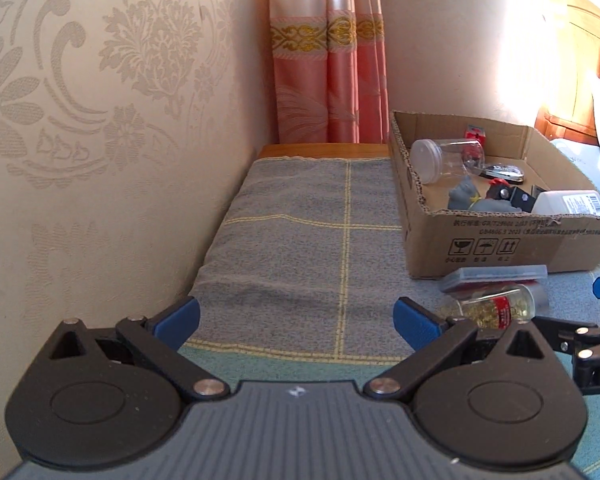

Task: Organize rigid objects
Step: 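Move the left tool to the clear lead case while the right tool approaches the capsule jar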

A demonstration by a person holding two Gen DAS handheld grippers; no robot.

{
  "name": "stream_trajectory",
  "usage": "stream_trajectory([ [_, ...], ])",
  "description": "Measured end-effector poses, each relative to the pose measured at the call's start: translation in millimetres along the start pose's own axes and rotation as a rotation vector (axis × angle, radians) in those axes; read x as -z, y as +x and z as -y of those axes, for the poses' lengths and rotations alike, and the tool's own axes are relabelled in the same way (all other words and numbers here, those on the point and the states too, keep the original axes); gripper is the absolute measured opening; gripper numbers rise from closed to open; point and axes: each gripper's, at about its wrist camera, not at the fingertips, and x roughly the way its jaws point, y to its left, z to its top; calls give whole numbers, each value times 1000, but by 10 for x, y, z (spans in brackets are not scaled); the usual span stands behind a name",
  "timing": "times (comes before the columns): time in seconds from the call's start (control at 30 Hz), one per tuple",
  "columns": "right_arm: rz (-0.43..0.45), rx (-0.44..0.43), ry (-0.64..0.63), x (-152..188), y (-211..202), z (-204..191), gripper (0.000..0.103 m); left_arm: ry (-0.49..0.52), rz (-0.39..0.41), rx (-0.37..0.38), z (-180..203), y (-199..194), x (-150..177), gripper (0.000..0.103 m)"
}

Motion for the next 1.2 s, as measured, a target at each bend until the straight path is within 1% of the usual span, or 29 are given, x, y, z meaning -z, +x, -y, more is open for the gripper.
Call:
stream_trajectory([
  [0.1, 14, 7, -28, -46, 102, -157, 103, -28, -7, -1, -110, 9, 32, 102],
  [0.2, 28, 16, -45, -61, 203, -297, 103, -34, -10, -7, -174, 14, 57, 102],
  [0.33, 9, 25, -40, -79, 379, -412, 103, -39, -11, -3, -210, 15, 71, 102],
  [0.47, -9, 68, -20, -74, 505, -420, 103, -38, -8, 8, -203, 6, 70, 102],
  [0.6, -24, 60, 53, -43, 496, -266, 103, -27, -6, 20, -146, 15, 52, 102],
  [0.8, -39, 110, 109, 49, 431, 17, 103, 10, -8, 47, -6, 18, 34, 102],
  [1.0, -65, 178, 158, 175, 383, 355, 103, 38, -15, 70, 140, 21, 22, 102],
  [1.1, -71, 195, 189, 240, 374, 513, 103, 55, -16, 83, 218, 15, 18, 102],
  [1.2, -65, 206, 166, 296, 352, 571, 103, 79, -22, 97, 324, 28, 7, 102],
])
